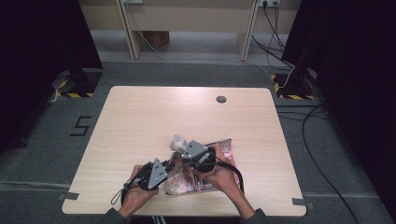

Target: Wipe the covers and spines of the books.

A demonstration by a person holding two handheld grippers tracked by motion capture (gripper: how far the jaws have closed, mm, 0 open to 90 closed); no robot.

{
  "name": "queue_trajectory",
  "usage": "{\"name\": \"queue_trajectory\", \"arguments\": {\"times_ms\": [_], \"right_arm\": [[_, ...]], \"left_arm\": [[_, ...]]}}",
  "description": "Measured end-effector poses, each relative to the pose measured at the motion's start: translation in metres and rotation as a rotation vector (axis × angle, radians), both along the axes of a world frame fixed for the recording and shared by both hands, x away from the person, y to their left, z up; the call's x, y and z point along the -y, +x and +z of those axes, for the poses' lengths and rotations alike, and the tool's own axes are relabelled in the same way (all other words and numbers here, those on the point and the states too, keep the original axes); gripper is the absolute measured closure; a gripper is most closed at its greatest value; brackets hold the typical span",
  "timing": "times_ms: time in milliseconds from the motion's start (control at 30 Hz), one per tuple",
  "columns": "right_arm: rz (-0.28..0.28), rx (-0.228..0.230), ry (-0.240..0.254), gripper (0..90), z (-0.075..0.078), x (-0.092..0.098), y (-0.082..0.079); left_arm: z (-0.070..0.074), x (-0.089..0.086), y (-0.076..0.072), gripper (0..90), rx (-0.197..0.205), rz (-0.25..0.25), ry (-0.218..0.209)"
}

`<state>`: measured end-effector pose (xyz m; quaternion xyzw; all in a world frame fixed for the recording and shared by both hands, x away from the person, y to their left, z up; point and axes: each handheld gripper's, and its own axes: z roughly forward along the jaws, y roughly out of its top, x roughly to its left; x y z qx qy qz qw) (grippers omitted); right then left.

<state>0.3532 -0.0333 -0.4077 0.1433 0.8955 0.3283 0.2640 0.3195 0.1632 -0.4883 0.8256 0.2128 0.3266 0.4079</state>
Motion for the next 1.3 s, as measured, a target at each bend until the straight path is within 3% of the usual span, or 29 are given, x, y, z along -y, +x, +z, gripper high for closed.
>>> {"name": "queue_trajectory", "arguments": {"times_ms": [100,233,300,467,600,833,900,1033,1300], "right_arm": [[0.033,0.039,-0.011,76.3,0.005,-0.012,-0.008],[0.043,0.02,0.012,76.7,0.006,-0.008,-0.007],[0.01,0.018,-0.01,76.7,0.002,-0.001,-0.001],[-0.086,-0.03,-0.01,76.7,-0.011,0.018,0.016],[-0.082,-0.011,-0.016,76.6,-0.008,0.014,0.011],[0.048,0.033,0.011,76.3,0.006,-0.014,-0.012],[0.05,0.047,0.001,76.3,0.007,-0.018,-0.015],[0.045,0.032,0.005,76.5,0.004,-0.015,-0.01],[-0.025,0.004,-0.021,76.5,-0.005,0.003,0.008]], "left_arm": [[0.0,0.0,0.0,79.8,0.004,0.0,-0.001],[0.001,0.001,-0.002,79.8,0.013,-0.003,0.004],[0.001,0.001,-0.001,79.6,0.005,-0.001,0.003],[0.0,0.001,0.0,79.3,0.001,0.0,0.005],[0.002,0.0,0.0,79.2,0.001,0.0,0.0],[0.002,0.001,-0.001,79.3,0.008,-0.005,0.015],[0.002,0.0,-0.001,79.2,0.002,-0.004,0.01],[0.001,0.001,-0.001,79.1,0.001,-0.005,0.016],[0.001,0.0,0.0,78.5,-0.003,-0.009,0.014]]}}
